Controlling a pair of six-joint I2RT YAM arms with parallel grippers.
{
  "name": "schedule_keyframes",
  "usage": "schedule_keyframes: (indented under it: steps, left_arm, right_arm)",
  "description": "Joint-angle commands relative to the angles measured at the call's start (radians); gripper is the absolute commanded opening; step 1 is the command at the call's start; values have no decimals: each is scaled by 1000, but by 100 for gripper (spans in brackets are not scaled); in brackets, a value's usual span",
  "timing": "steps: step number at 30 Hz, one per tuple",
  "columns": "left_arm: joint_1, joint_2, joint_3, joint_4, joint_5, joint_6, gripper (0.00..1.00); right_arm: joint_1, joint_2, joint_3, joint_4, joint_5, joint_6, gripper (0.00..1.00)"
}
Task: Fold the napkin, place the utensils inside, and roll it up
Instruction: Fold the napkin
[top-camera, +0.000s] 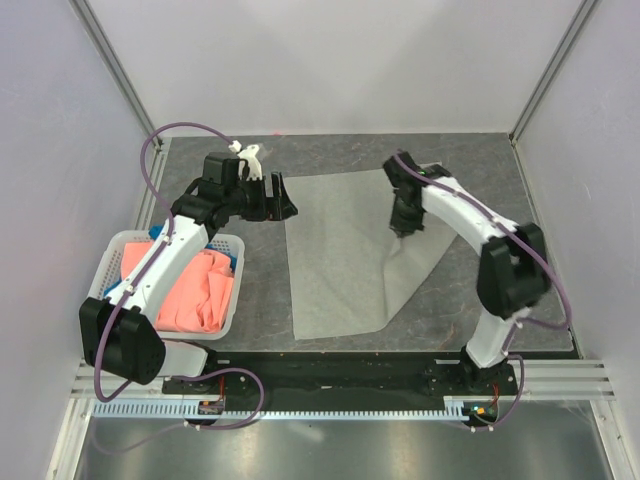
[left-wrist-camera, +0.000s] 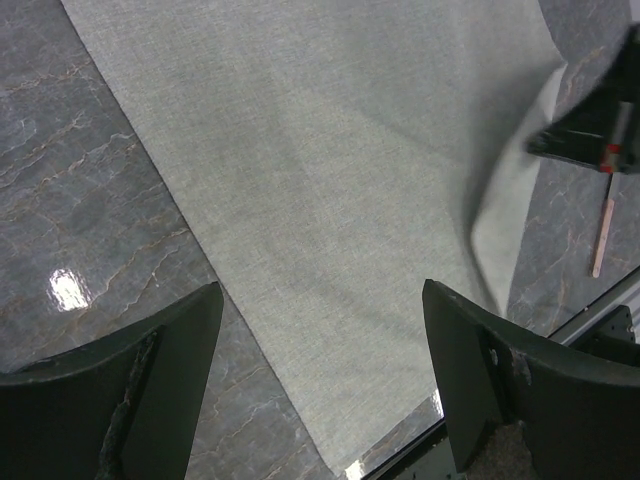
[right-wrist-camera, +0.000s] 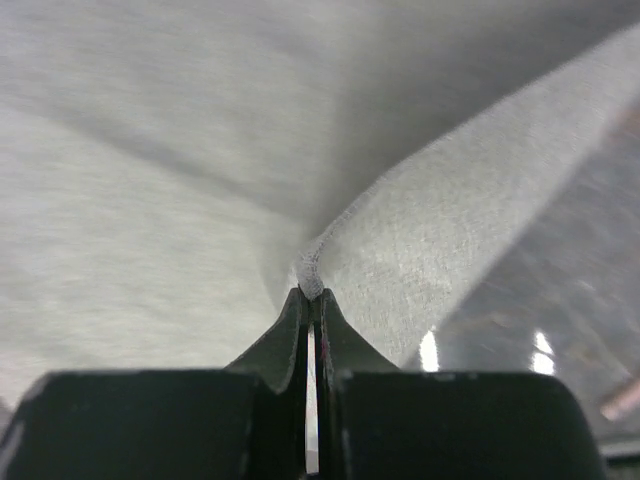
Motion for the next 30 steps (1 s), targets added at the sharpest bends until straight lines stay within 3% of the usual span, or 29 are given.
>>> schedule_keyframes:
  steps: [1, 5, 10, 14, 16, 21, 25, 30]
  left_arm:
    - [-3, -14, -1, 30, -24, 33, 88]
    - [-3, -7, -4, 31, -35, 35, 88]
    - [-3, 13, -9, 36, -31, 36, 88]
    - [-4, 45, -15, 66, -3, 38, 88]
    - [-12, 76, -4, 71, -20, 38, 88]
    - [-54, 174, 74, 79, -72, 41, 87]
    - [-87, 368, 170, 120, -49, -10, 79]
    - [-126, 565, 322, 208, -61, -11, 65]
  right_arm:
    - [83, 202, 234, 114, -65, 25, 0]
    - [130, 399, 518, 131, -108, 20, 0]
    - [146, 591, 722, 165, -209, 25, 5]
    - [146, 587, 752, 203, -263, 10, 47]
    - [135, 555, 732, 208, -251, -16, 55]
    - [60, 339, 565, 256, -223, -39, 57]
    - [-43, 138, 311, 335, -233, -52, 57]
    - [-104, -86, 138, 359, -256, -110, 57]
